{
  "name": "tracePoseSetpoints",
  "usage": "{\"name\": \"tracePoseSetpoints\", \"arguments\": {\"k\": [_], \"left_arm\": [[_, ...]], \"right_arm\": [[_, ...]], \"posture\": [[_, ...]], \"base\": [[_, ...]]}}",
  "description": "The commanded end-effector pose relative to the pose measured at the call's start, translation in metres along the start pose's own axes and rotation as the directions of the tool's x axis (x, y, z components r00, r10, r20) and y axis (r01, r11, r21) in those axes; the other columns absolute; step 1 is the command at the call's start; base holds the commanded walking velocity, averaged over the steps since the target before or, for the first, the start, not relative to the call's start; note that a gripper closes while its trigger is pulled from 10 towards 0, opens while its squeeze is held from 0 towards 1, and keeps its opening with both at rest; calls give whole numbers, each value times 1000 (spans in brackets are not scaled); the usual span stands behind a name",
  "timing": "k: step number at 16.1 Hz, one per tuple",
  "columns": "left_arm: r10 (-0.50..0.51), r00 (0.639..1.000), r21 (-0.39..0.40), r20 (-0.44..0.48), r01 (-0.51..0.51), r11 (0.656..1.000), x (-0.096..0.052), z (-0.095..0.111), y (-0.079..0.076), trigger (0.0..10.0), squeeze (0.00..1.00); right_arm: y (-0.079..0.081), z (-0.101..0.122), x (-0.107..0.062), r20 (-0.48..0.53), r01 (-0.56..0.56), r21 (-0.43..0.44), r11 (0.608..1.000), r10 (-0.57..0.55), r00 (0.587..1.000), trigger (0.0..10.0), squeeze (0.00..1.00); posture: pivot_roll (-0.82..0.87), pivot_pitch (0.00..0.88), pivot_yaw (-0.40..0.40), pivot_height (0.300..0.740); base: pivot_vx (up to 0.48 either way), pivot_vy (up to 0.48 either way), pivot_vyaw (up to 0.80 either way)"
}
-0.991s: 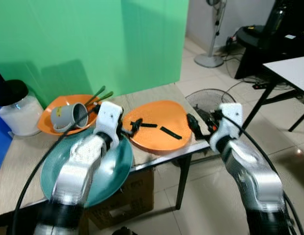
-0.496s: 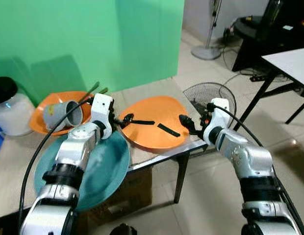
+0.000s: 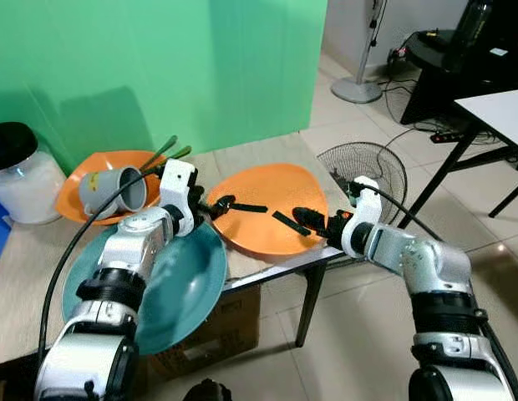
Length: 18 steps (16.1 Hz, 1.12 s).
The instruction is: Setting the table
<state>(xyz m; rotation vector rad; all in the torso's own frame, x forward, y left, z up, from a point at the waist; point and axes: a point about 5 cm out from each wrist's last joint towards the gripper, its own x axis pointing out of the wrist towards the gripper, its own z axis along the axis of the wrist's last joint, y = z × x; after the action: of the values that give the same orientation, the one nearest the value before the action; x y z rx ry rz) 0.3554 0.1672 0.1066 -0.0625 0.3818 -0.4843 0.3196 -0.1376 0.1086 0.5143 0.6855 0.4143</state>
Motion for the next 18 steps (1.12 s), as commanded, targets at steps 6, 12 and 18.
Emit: {"name": "tracePoseSetpoints", "arguments": {"k": [6, 12, 18], "left_arm": [[-56, 998, -127, 7, 56, 990, 8, 0, -5, 10000, 0], [-81, 994, -152, 71, 91, 984, 11, 12, -7, 10000, 0], [-87, 992, -154, 91, 100, 983, 10, 16, -4, 10000, 0]], "right_arm": [[-5, -3, 1, -60, -22, 222, 975, 37, 997, 10000, 0], [2, 16, -5, 49, -185, 441, 878, 182, 982, 10000, 0], [10, 17, -4, 64, -239, 487, 840, 239, 969, 10000, 0]], "posture": [[44, 0, 20, 740], [43, 0, 21, 740], [42, 0, 20, 740]], "base": [[0, 0, 0], [0, 0, 0], [0, 0, 0]]}}
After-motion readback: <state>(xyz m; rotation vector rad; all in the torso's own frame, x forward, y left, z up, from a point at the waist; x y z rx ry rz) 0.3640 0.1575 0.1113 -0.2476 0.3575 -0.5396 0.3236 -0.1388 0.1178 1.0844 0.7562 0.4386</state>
